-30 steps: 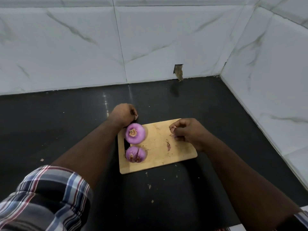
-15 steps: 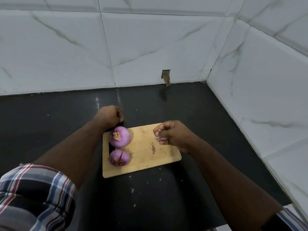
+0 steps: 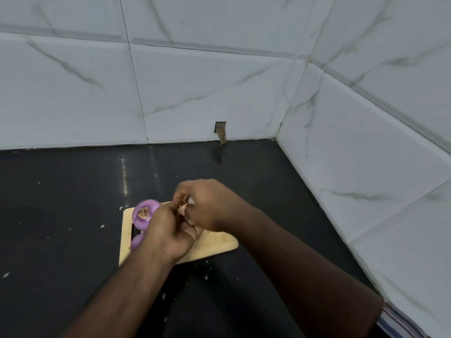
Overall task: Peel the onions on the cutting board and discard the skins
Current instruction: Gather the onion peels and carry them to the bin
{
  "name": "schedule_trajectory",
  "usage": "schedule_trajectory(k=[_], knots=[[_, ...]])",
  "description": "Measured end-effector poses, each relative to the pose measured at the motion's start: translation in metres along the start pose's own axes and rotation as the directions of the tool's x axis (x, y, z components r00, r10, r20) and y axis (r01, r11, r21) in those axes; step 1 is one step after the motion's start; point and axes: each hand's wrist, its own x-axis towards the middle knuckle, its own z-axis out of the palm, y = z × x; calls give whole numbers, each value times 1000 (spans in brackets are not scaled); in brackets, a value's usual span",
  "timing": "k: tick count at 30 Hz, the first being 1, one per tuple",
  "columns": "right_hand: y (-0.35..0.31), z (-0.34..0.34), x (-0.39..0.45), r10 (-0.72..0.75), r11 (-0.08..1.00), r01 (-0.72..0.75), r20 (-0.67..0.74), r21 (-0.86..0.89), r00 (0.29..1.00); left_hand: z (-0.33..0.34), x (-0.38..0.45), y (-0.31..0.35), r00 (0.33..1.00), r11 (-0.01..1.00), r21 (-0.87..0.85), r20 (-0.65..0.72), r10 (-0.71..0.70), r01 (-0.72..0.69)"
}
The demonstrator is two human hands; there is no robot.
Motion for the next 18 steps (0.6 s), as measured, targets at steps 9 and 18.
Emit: schedule_trajectory(k=[9, 18], knots=[[-21, 21, -17, -38, 979, 64, 135, -193, 990, -10, -19, -18, 998, 942, -335, 62, 14, 8], [-19, 22, -17, -152, 974, 154, 24, -165, 988, -25, -25, -17, 996, 990, -139, 89, 16, -4]])
